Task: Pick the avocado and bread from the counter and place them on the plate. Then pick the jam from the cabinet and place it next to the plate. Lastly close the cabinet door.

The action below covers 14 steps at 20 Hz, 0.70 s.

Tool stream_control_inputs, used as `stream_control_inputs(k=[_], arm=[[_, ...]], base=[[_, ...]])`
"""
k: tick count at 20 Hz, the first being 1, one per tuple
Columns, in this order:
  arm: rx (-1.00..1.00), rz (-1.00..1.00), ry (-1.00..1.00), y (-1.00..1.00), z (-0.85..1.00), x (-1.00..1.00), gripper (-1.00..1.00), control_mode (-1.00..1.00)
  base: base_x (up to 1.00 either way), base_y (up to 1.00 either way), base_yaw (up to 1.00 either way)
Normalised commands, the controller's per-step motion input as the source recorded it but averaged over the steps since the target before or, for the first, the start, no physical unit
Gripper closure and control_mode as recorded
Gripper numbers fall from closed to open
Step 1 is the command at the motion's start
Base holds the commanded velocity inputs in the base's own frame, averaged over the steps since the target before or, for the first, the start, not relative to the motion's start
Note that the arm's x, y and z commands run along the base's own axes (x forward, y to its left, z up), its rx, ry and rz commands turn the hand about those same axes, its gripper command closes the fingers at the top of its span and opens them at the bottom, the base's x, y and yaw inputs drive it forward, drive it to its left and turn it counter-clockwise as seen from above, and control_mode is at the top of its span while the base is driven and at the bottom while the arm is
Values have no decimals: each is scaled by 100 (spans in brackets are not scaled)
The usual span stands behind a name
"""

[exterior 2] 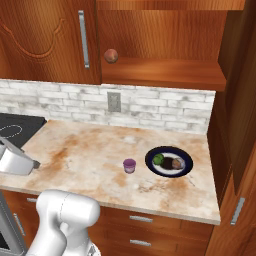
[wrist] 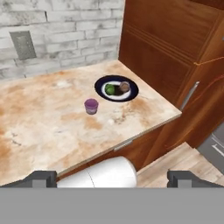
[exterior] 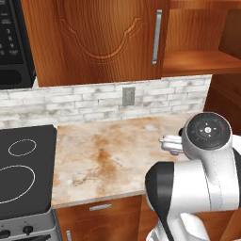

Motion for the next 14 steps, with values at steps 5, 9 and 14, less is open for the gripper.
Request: stream_control_inputs(k=[5,9,14], arm=[[0,0,0,-5,0,-11,-100,-100],[5,0,-8,-24,4,-36,-100,-100],[9,0,-12,-52,0,-51,-100,-100]], base=[[0,0,0],[0,0,0],[0,0,0]])
